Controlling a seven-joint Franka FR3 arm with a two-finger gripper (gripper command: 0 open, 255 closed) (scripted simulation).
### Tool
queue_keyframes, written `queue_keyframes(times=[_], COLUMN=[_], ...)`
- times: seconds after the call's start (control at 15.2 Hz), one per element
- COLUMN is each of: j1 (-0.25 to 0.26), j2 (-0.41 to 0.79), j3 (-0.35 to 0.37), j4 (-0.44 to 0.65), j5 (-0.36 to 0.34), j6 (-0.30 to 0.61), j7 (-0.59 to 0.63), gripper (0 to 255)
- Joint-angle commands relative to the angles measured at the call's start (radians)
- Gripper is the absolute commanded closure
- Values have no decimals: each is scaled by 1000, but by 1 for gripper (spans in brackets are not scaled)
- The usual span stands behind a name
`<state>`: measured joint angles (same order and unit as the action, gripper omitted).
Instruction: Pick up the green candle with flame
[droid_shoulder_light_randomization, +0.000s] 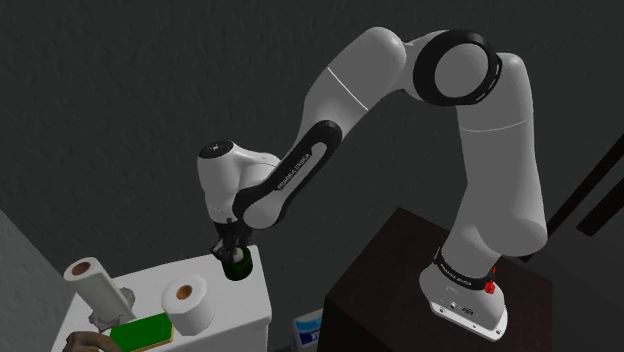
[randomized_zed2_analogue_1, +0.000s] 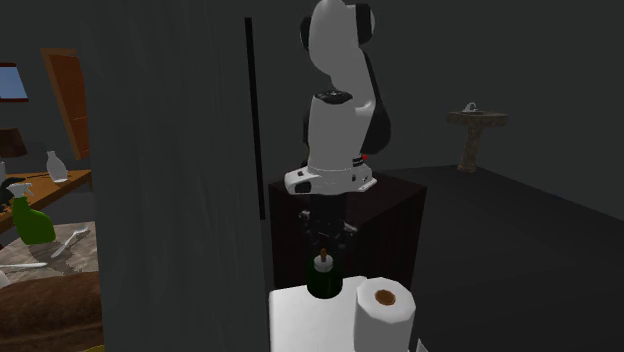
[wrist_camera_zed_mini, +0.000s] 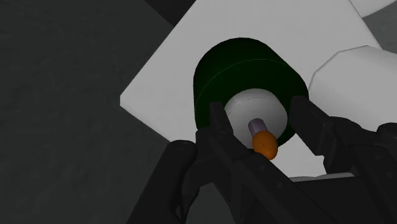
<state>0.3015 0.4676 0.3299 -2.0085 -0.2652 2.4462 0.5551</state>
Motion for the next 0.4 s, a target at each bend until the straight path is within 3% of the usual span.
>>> queue_keyframes(times=[0.0,0.33], j1=[-5,-13], j2=[-22,-53], j3=[8,18], j4=[0,2], j5=[11,28], j6=[-21,-52], j7=[-8,-19], gripper=[255,255])
